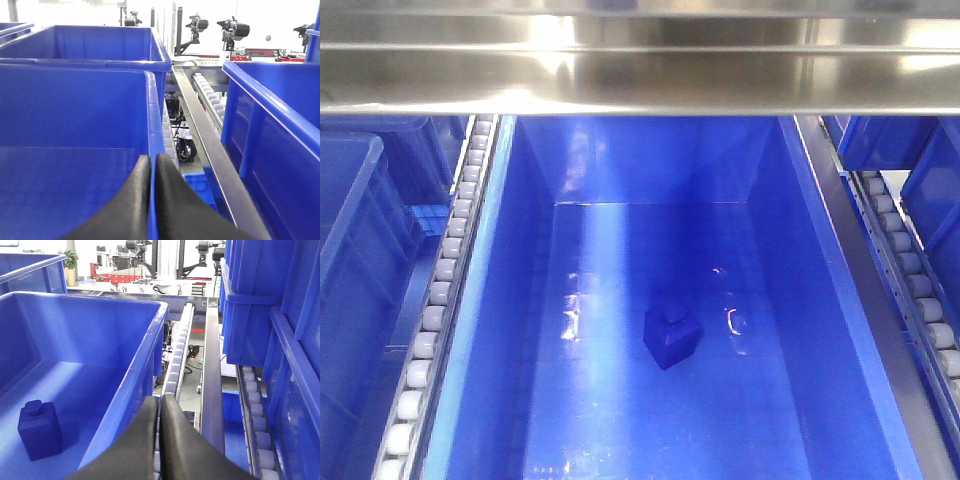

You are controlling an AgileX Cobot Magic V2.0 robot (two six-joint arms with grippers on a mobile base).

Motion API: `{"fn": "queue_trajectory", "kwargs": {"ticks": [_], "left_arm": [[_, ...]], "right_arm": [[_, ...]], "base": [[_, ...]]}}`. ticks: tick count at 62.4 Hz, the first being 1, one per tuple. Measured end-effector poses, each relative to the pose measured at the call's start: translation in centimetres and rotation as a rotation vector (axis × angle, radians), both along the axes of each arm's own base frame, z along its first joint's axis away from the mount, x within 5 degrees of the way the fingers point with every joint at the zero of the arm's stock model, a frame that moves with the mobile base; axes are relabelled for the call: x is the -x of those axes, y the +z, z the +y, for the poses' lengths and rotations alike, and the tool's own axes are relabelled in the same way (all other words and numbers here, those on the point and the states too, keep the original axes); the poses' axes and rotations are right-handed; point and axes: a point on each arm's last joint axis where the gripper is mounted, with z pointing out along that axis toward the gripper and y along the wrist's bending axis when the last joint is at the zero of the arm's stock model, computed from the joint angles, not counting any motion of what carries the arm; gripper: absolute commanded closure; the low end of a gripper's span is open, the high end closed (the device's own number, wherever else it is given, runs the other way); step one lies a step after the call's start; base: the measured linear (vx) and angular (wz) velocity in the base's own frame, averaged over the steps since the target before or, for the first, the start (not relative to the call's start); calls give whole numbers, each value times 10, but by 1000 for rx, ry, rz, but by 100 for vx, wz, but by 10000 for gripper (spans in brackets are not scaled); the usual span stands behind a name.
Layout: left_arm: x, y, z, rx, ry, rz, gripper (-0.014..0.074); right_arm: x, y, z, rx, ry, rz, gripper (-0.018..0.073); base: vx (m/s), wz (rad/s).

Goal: Pour parts from conveyor to right shelf

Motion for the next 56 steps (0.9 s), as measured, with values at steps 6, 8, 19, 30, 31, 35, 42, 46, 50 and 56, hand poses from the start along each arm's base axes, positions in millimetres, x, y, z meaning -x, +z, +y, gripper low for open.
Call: {"fn": "queue_trajectory", "kwargs": {"ticks": [6,8,19,30,31,35,42,46,50,56], "left_arm": [[0,0,0,0,0,0,603],[0,0,0,0,0,0,603],[0,0,0,0,0,0,603],[0,0,0,0,0,0,603],[0,0,0,0,0,0,603],[0,0,0,0,0,0,603],[0,0,0,0,0,0,603],[0,0,0,0,0,0,603],[0,0,0,0,0,0,603],[0,0,0,0,0,0,603]], "right_arm": [[0,0,0,0,0,0,569],[0,0,0,0,0,0,569],[0,0,0,0,0,0,569],[0,0,0,0,0,0,569],[0,0,0,0,0,0,569],[0,-1,0,1,-1,1,569],[-3,-11,0,0,-30,29,569],[-5,-19,-2,3,-70,53,569],[-8,-28,-4,-3,-120,73,569],[-11,-40,-6,-33,-178,79,569]], "base": [[0,0],[0,0],[0,0],[0,0],[0,0],[0,0],[0,0],[0,0],[0,0],[0,0]]}}
